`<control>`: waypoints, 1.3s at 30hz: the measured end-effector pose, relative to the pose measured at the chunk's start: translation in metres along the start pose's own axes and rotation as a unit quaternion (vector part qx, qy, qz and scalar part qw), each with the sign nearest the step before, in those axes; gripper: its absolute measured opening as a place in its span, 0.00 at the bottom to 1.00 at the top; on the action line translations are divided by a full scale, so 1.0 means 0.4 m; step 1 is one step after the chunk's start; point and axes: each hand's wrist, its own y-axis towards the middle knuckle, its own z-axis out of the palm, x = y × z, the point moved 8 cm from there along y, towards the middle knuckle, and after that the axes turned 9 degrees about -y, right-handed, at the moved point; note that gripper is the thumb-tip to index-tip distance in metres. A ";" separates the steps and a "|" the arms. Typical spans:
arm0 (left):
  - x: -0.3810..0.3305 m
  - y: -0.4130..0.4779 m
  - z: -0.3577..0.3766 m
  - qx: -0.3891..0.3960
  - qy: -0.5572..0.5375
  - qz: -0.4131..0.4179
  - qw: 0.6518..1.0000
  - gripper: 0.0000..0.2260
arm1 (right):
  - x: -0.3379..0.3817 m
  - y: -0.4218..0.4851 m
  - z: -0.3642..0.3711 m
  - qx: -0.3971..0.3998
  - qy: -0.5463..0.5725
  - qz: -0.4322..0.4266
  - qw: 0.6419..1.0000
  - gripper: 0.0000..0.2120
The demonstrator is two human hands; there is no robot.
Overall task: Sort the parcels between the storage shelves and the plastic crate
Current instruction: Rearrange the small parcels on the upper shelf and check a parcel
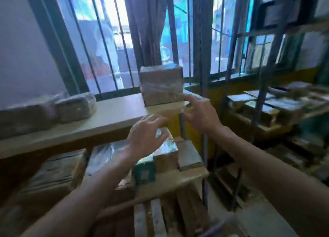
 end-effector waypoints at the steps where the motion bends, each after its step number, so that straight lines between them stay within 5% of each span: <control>1: 0.020 0.003 -0.048 -0.013 0.005 -0.007 1.000 0.13 | 0.045 0.017 -0.002 -0.004 0.011 -0.014 1.000 0.23; 6: 0.147 0.005 -0.200 -0.097 -0.026 -0.122 0.987 0.15 | 0.158 0.084 0.027 0.005 0.031 -0.057 0.998 0.26; 13: 0.217 0.122 -0.152 -0.103 -0.067 -0.143 0.982 0.20 | 0.074 0.198 0.102 0.035 -0.017 -0.068 0.997 0.31; 17: 0.252 0.236 -0.081 -0.127 -0.124 -0.148 0.973 0.23 | -0.028 0.312 0.078 -0.026 0.017 -0.018 0.999 0.36; 22: 0.351 0.337 -0.004 -0.146 -0.186 -0.213 0.948 0.34 | -0.130 0.421 0.139 0.059 0.098 0.053 0.992 0.44; 25: 0.417 0.349 0.063 -0.088 -0.270 -0.268 0.921 0.40 | -0.157 0.423 0.211 0.113 0.187 0.052 0.974 0.38; 28: 0.434 0.339 0.116 -0.061 -0.311 -0.270 0.909 0.33 | -0.172 0.434 0.232 0.072 0.265 0.068 0.959 0.28; 30: 0.444 0.330 0.107 -0.099 -0.315 -0.267 0.906 0.25 | -0.181 0.446 0.245 0.065 0.317 0.082 0.943 0.25; 34: 0.498 0.296 0.039 -0.207 -0.425 -0.289 0.833 0.11 | -0.197 0.459 0.284 0.092 0.469 0.138 0.868 0.22; 39: 0.497 0.307 -0.051 -0.183 -0.376 -0.223 0.881 0.16 | -0.178 0.478 0.308 0.126 0.582 0.169 0.785 0.21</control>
